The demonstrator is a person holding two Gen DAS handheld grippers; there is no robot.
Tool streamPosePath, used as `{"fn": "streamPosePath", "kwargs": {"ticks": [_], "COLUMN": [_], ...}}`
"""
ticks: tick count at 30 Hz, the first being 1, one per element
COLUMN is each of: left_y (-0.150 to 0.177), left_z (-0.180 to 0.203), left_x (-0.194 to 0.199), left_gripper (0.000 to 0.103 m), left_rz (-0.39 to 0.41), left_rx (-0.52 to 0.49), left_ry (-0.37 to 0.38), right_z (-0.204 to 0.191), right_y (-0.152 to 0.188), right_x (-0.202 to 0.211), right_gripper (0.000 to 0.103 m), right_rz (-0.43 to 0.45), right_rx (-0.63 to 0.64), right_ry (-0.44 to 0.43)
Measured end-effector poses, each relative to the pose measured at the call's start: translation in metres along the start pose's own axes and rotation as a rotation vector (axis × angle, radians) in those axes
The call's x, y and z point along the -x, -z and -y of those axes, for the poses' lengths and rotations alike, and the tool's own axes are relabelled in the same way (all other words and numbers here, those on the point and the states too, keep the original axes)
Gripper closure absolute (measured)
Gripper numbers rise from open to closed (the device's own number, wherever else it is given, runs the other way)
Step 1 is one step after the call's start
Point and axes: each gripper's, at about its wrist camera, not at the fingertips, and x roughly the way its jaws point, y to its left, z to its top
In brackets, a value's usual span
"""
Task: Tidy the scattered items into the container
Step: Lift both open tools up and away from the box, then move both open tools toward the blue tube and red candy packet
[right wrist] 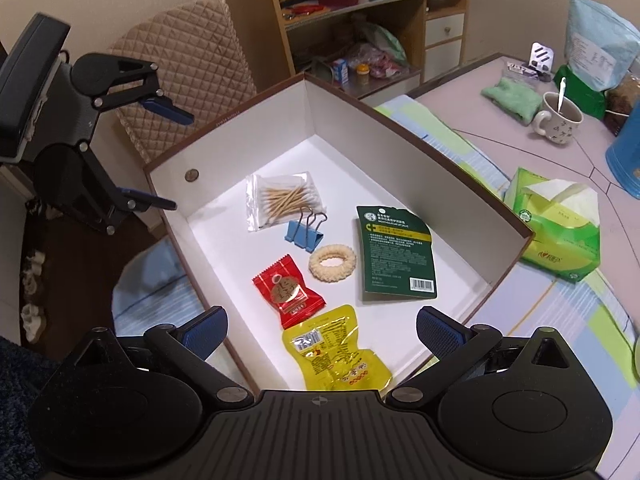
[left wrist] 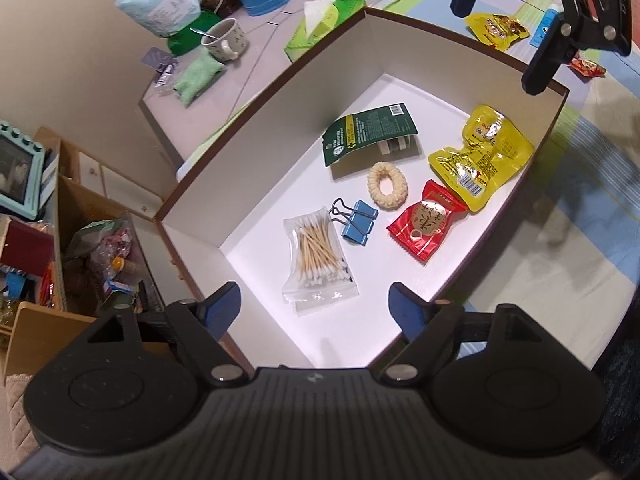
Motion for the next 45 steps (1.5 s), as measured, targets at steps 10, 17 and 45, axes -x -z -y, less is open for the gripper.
{"fn": "streamPosePath", "kwargs": {"ticks": [10, 17, 45], "left_y": [0.008, 0.008, -0.027], "left_z": [0.019, 0.033, 0.086], "left_x": [0.029, 0.044, 0.061], "left_gripper": [0.016, 0.014, 0.013], "left_rz": [0.007, 0.006, -0.001], "left_rx": [0.020, 0.021, 0.004], "left_ry": [-0.057, -0.081, -0.099], "right_z": [-0.005, -0.005, 0.018], "right_y": [0.018, 0.031, 0.080], "right_x": [0.026, 0.060, 0.136], "right_gripper": [0.000, 0.000, 0.000], "right_rz": [0.078, 0.128, 0.228], "right_rx": [-0.033, -0.049, -0.081], "right_ry": [0.003, -0.002, 0.033]}}
